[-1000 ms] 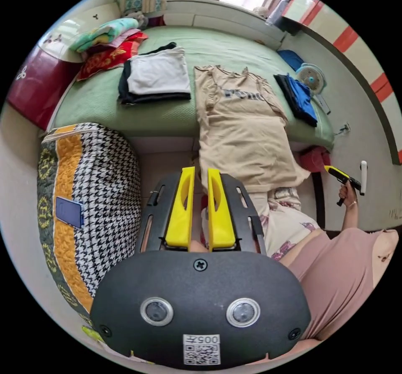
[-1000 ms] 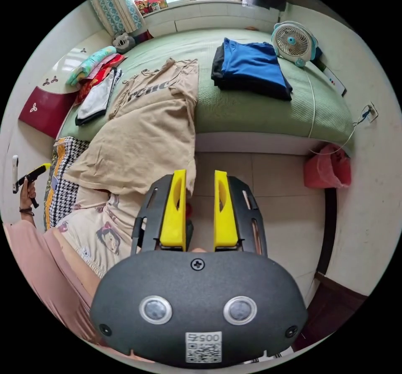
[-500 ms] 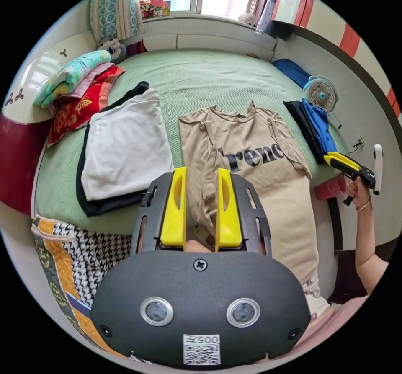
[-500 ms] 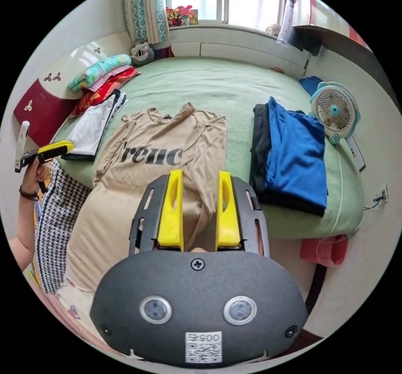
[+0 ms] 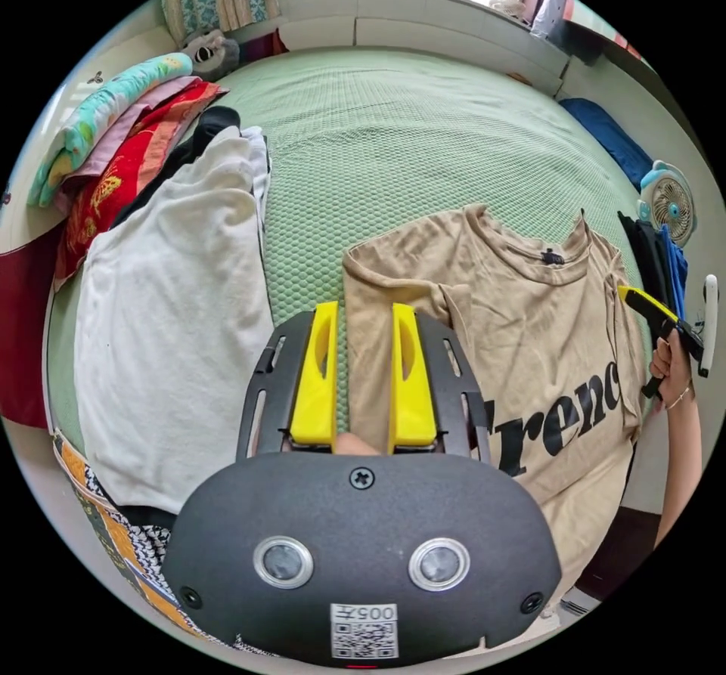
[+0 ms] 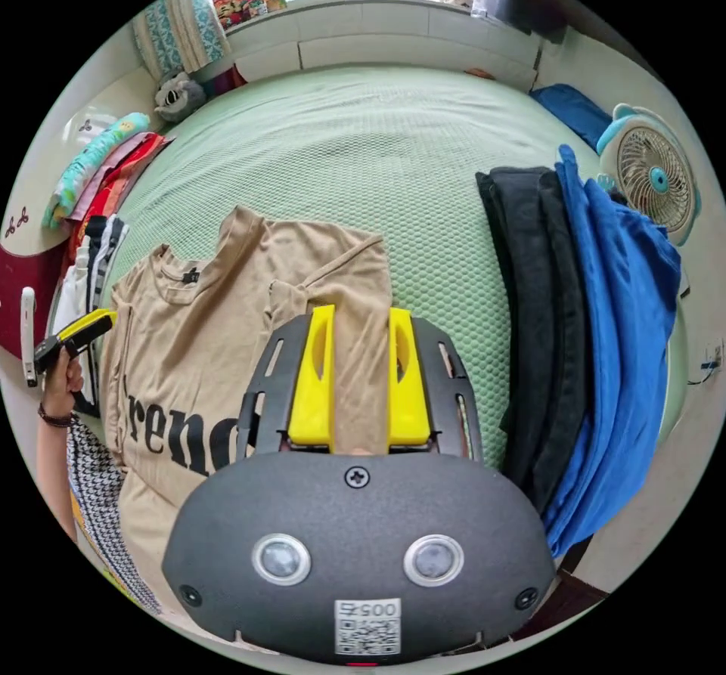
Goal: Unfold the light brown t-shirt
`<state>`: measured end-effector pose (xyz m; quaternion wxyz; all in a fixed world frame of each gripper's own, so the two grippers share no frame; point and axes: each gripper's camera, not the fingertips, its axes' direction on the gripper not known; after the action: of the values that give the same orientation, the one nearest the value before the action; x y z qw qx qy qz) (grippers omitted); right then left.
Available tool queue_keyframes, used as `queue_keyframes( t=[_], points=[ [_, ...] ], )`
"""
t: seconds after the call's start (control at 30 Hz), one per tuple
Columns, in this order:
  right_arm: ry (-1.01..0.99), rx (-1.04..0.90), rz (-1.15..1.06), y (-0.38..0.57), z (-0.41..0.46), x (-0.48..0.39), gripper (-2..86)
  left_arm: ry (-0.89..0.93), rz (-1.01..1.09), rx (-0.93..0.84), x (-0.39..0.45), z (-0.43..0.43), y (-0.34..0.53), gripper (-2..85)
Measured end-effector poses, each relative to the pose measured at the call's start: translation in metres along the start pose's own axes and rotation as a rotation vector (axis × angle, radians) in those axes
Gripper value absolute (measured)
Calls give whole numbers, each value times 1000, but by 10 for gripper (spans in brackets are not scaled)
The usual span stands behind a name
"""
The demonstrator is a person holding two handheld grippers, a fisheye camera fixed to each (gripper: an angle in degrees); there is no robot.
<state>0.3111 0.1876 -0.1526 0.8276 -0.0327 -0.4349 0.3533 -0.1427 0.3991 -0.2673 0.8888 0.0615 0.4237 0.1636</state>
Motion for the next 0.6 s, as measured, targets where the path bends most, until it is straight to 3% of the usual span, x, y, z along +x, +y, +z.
queue_keyframes(
  t=[0.17, 0.4, 0.6],
  points=[
    [70, 91, -68, -7, 12, -14, -11, -49, 11, 95, 7, 7, -9, 24],
    [128, 88, -7, -77, 37, -11, -14, -140, -54, 114, 3, 36, -62, 24],
    [36, 58, 58, -86, 42, 6, 31, -78, -114, 98, -12, 53, -63, 57]
  ],
)
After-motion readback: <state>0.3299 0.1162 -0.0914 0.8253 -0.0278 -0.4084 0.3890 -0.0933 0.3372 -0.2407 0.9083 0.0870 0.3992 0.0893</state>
